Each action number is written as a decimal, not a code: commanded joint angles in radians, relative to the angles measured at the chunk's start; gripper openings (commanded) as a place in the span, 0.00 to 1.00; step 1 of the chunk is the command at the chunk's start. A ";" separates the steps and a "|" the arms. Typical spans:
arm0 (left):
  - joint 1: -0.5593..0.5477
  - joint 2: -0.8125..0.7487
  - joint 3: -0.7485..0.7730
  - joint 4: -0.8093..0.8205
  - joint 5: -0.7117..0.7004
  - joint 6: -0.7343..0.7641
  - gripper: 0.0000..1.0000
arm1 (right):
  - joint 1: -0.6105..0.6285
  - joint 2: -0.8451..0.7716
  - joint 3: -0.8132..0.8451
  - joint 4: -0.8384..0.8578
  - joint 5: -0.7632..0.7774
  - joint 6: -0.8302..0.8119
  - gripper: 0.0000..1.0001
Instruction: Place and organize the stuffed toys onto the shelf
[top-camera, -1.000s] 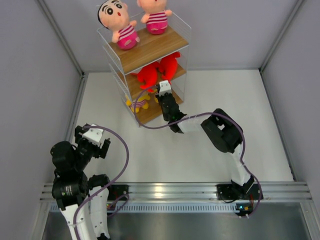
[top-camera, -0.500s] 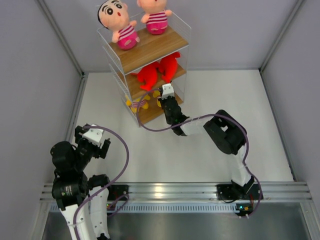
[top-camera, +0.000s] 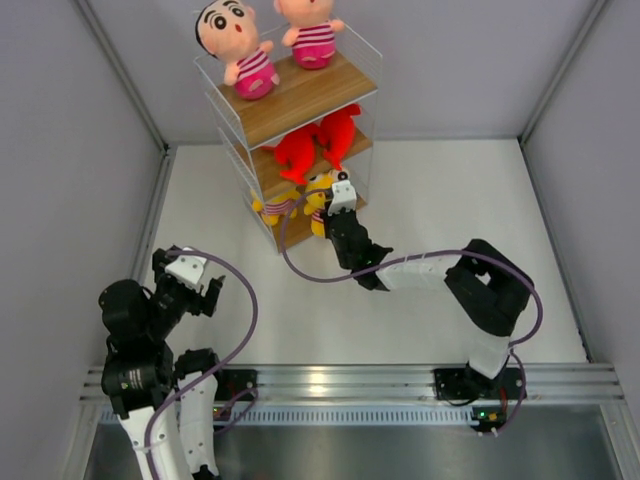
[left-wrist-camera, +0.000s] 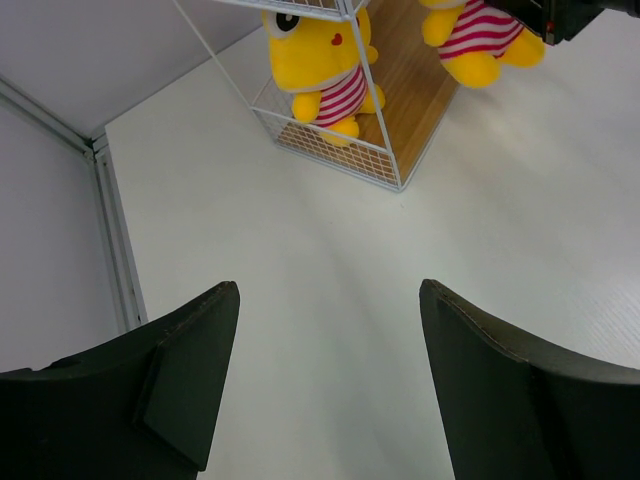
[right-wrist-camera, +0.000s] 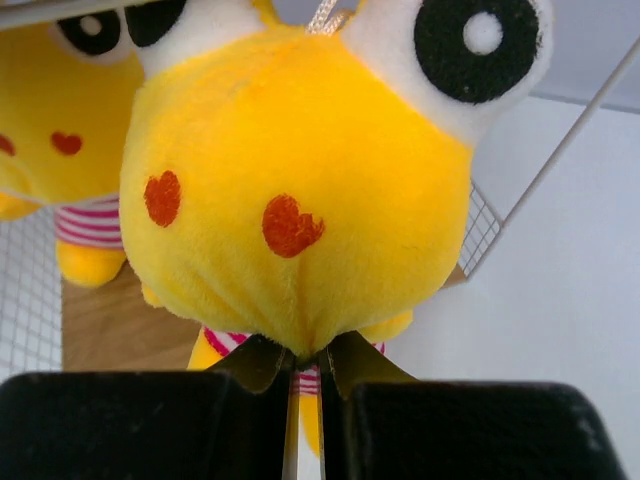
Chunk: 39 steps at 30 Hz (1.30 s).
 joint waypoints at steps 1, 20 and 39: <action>-0.004 0.024 0.041 0.034 0.049 -0.015 0.78 | 0.054 -0.143 -0.054 -0.004 0.034 0.065 0.00; -0.002 0.057 0.030 0.032 0.475 -0.041 0.98 | 0.416 -0.318 -0.243 0.277 -0.378 -0.306 0.00; -0.002 0.071 0.016 0.032 0.442 -0.027 0.06 | 0.443 -0.319 -0.244 0.310 -0.531 -0.343 0.41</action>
